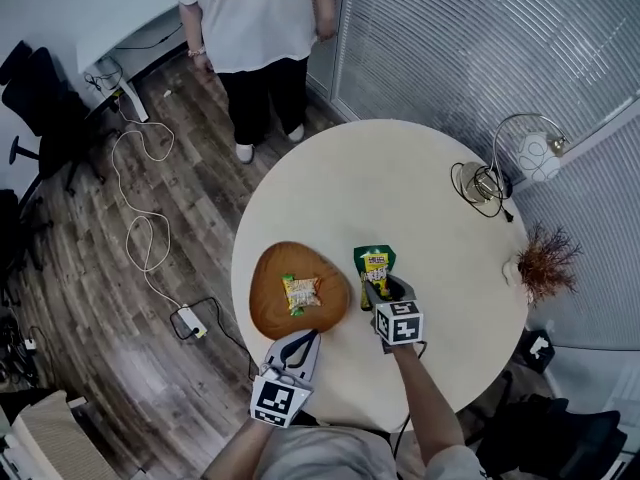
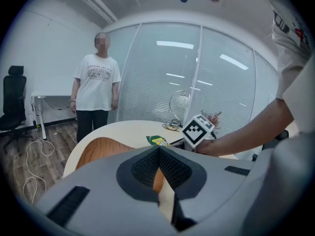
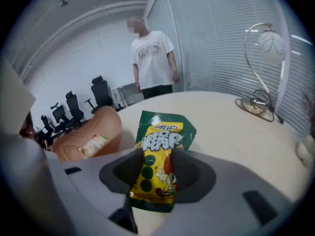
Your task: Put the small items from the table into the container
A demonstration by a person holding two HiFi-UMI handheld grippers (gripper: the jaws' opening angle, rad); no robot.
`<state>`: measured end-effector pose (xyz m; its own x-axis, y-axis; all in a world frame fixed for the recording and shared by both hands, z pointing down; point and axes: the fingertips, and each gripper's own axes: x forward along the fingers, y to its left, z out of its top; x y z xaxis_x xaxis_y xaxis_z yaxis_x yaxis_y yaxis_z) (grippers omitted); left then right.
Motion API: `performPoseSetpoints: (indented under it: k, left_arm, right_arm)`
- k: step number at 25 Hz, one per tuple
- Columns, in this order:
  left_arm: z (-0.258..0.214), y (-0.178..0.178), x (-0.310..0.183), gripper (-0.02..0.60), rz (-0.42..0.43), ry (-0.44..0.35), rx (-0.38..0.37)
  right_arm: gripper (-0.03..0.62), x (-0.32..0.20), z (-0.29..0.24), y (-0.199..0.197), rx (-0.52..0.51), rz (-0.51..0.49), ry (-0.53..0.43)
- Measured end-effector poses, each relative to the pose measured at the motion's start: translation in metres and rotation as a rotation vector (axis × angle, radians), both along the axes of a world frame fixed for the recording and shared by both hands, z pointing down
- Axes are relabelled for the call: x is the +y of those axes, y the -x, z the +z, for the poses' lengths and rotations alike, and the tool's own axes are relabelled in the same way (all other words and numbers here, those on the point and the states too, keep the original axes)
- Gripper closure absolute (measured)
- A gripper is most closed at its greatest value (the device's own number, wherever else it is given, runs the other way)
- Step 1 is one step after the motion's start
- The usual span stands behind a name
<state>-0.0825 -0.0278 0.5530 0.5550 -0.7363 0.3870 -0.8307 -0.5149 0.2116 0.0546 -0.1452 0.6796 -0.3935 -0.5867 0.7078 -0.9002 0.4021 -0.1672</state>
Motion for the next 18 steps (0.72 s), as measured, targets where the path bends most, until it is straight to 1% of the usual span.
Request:
performPoseSetpoints:
  k: [2,4,5,7,9,12,13,15,18]
  left_arm:
    - [-0.001,0.0,-0.001,0.591,-0.01,-0.006,0.004]
    - [-0.003,0.005,0.0,0.591,-0.03,-0.014,0.001]
    - [-0.003,0.01,0.001,0.591,-0.044,-0.02,-0.003]
    - [-0.005,0.025,0.006,0.591,-0.075,-0.026,-0.01]
    - [-0.008,0.039,0.01,0.591,-0.104,-0.033,-0.02]
    - [-0.016,0.053,0.016,0.591,-0.14,-0.051,-0.025]
    - [-0.018,0.056,0.019,0.591,-0.149,-0.055,-0.024]
    - [-0.022,0.063,0.024,0.591,-0.158,-0.061,-0.022]
    - [-0.026,0.066,0.028,0.591,-0.155,-0.07,-0.018]
  right_arm:
    - [0.398,0.005,-0.04,0.017,-0.07,-0.046,-0.092]
    - [0.398,0.011,-0.073,0.047,-0.101,-0.144,-0.159]
    - [0.398,0.016,-0.082,0.066,-0.104,-0.197,-0.17]
    - [0.398,0.028,-0.087,0.106,-0.104,-0.29,-0.16]
    - [0.398,0.038,-0.078,0.138,-0.089,-0.351,-0.132]
    - [0.398,0.048,-0.055,0.161,-0.036,-0.38,-0.09]
    - [0.396,0.05,-0.049,0.164,-0.024,-0.379,-0.089]
    - [0.358,0.053,-0.044,0.17,-0.011,-0.369,-0.107]
    - [0.356,0.058,-0.046,0.171,-0.005,-0.363,-0.114]
